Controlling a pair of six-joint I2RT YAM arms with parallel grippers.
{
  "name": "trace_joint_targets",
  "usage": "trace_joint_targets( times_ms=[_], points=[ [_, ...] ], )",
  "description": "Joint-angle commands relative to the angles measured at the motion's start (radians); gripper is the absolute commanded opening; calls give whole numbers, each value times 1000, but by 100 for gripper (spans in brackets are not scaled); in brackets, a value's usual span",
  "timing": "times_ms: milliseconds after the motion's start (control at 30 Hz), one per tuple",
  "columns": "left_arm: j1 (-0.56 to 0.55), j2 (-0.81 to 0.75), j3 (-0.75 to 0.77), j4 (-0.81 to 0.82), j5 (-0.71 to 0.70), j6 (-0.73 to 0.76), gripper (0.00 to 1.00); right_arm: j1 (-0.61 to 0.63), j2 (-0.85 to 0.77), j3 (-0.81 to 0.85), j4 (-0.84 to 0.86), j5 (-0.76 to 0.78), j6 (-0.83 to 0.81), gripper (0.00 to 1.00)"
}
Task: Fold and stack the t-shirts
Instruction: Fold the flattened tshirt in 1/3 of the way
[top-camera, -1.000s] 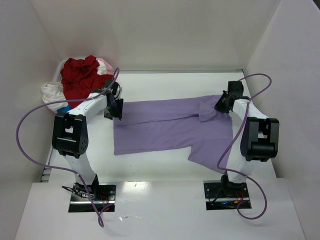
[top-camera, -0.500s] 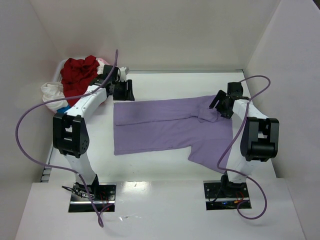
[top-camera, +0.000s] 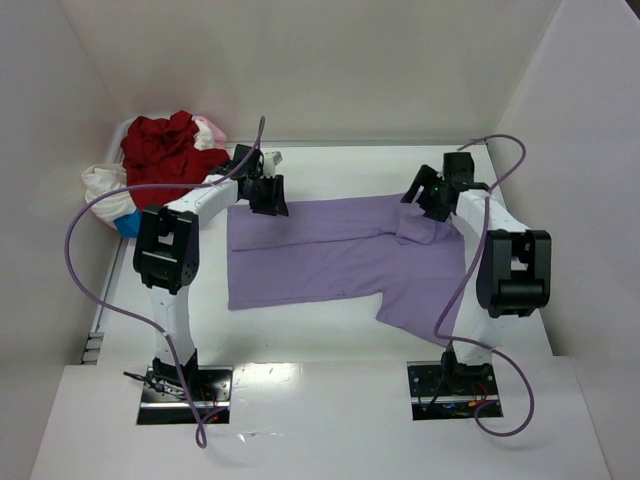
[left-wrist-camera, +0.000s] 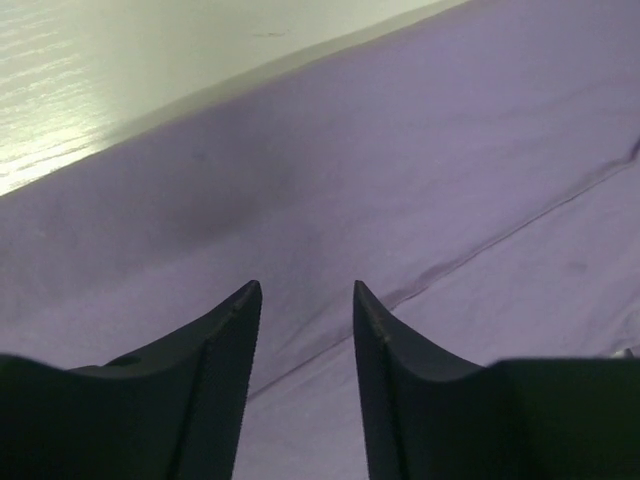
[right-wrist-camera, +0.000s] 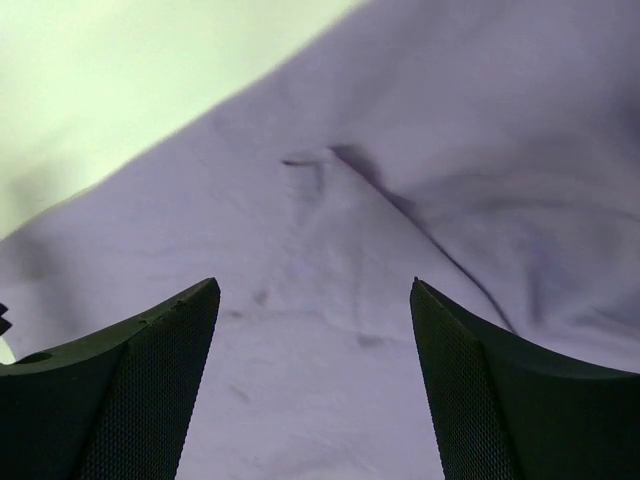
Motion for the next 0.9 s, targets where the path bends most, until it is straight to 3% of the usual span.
trace_joint_targets(
  times_ms=[0, 167, 367, 467, 600, 700, 733, 867],
  points=[
    [5, 8, 2, 49, 13, -8, 49, 58, 92, 95, 38, -5, -12, 82],
    [5, 39, -7, 11, -46, 3, 38, 81, 191, 143, 3, 50, -23, 78],
    [5, 58, -7, 1, -69, 3, 30, 81, 191, 143, -19, 104, -33, 73],
    [5, 68, -7, 1, -69, 3, 28, 81, 201, 143, -19, 113, -33, 62],
    [5, 68, -7, 1, -69, 3, 27, 81, 224, 152, -29, 113, -33, 28],
    [5, 77, -7, 1, -69, 3, 27, 81, 233, 152, -29, 125, -33, 12],
    [5, 77, -7, 1, -69, 3, 27, 81, 233, 152, -29, 125, -42, 2],
    [5, 77, -7, 1, -69, 3, 27, 81, 233, 152, -51, 147, -52, 3]
  ],
)
